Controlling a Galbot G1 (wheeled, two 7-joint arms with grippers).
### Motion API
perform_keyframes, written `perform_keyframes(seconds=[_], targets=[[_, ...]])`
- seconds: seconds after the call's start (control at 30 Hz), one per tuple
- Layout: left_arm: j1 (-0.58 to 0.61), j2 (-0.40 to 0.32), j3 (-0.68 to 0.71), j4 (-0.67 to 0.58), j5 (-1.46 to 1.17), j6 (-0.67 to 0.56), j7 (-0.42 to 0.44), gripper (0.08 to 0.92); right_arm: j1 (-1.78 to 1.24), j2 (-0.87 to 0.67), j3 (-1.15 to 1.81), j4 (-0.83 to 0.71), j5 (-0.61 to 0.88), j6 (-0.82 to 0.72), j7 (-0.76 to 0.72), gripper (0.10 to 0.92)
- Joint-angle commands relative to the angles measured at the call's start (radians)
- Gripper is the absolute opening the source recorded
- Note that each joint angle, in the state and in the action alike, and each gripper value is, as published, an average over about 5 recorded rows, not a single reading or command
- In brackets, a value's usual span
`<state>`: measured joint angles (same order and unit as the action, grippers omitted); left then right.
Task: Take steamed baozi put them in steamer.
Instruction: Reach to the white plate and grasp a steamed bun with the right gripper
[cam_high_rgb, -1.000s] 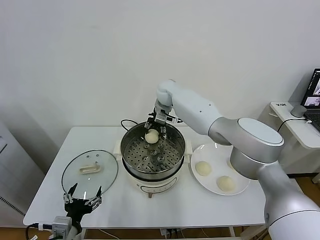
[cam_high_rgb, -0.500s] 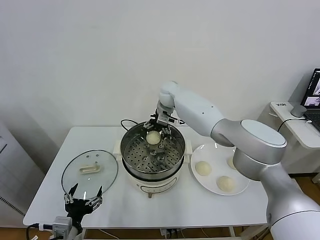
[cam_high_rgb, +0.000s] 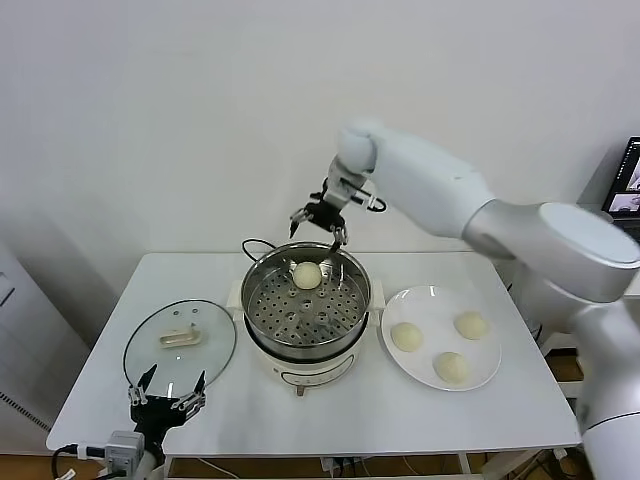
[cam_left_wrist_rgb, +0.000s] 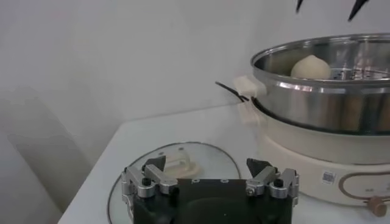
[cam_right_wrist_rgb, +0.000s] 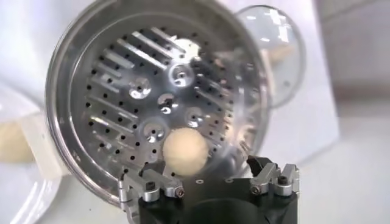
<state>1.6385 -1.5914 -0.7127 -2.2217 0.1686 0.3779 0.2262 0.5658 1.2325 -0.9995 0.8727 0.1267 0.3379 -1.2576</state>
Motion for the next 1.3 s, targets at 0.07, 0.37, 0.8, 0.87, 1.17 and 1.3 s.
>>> perform_keyframes(seconds=[0.07, 0.37, 0.8, 0.87, 1.17, 1.3], targets=[[-0.003, -0.002, -0.003, -0.011, -0.025, 0.023, 0.009, 0.823, 0.09, -0.259, -0.04, 0.169, 0.167, -0.775, -0.013, 0.823], [0.002, -0.004, -0.014, -0.037, -0.045, 0.056, 0.026, 0.823, 0.026, -0.532, -0.091, 0.41, 0.166, -0.83, 0.027, 0.823], [0.021, -0.005, -0.005, -0.034, -0.043, 0.055, 0.021, 0.823, -0.404, -0.578, 0.135, 0.55, -0.018, -0.861, 0.123, 0.823], [0.023, -0.006, -0.004, -0.033, -0.042, 0.055, 0.021, 0.823, -0.454, -0.56, 0.168, 0.537, -0.038, -0.853, 0.131, 0.823], [0.026, -0.006, -0.003, -0.016, -0.038, 0.054, 0.019, 0.823, -0.524, -0.506, 0.191, 0.482, -0.123, -0.773, 0.131, 0.823], [0.023, -0.006, -0.001, -0.008, -0.037, 0.054, 0.019, 0.823, -0.537, -0.463, 0.207, 0.401, -0.181, -0.662, 0.125, 0.823]])
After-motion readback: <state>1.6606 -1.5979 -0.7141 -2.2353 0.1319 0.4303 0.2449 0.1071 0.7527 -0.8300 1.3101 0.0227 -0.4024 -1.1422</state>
